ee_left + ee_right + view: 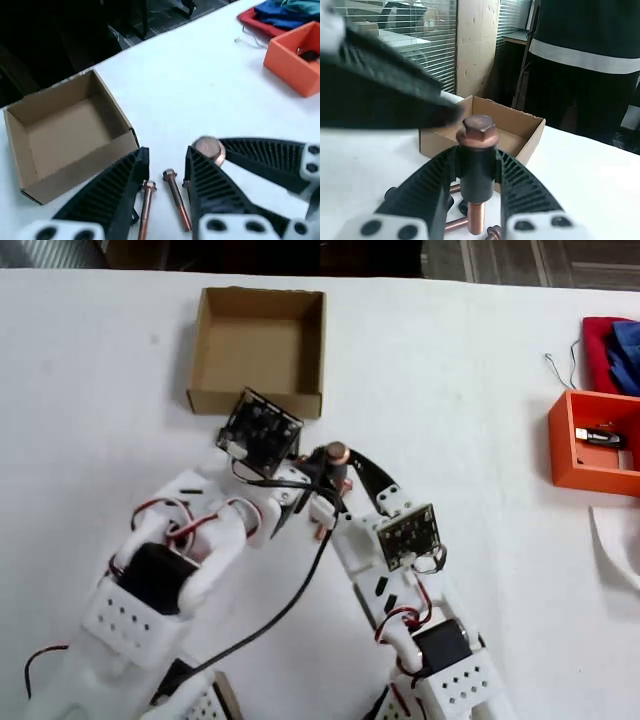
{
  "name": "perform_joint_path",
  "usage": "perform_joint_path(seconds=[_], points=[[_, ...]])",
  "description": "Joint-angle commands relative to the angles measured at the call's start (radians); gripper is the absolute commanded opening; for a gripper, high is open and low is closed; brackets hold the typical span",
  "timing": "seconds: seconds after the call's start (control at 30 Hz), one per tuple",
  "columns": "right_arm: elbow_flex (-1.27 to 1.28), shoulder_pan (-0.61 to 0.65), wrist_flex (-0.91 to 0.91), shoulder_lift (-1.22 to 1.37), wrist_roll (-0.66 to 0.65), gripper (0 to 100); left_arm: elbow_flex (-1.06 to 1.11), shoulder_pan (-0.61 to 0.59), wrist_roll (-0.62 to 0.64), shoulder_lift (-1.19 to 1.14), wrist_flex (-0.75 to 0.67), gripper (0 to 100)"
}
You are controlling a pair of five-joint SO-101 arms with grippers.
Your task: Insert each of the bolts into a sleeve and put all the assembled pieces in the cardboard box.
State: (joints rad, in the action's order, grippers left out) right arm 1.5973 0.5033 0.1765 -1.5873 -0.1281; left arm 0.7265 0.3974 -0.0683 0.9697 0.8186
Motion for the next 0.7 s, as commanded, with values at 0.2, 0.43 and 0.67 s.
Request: perform_joint_path(seconds=[0.2, 0.43, 0.67], points=[[-0.241, -0.128, 0.117, 0.002, 0.0, 2.3, -0.383, -0.439, -0.003, 0.012, 0.241, 2], [-0.69, -0.142, 0.272, 0.34, 0.0, 2.3, -0.143, -0.875, -0.005, 0.012, 0.371, 4], [-1.447, -0.104, 0.615, 1.107, 0.003, 2.3, 0.166, -1.08, -0.008, 0.012, 0.063, 4]])
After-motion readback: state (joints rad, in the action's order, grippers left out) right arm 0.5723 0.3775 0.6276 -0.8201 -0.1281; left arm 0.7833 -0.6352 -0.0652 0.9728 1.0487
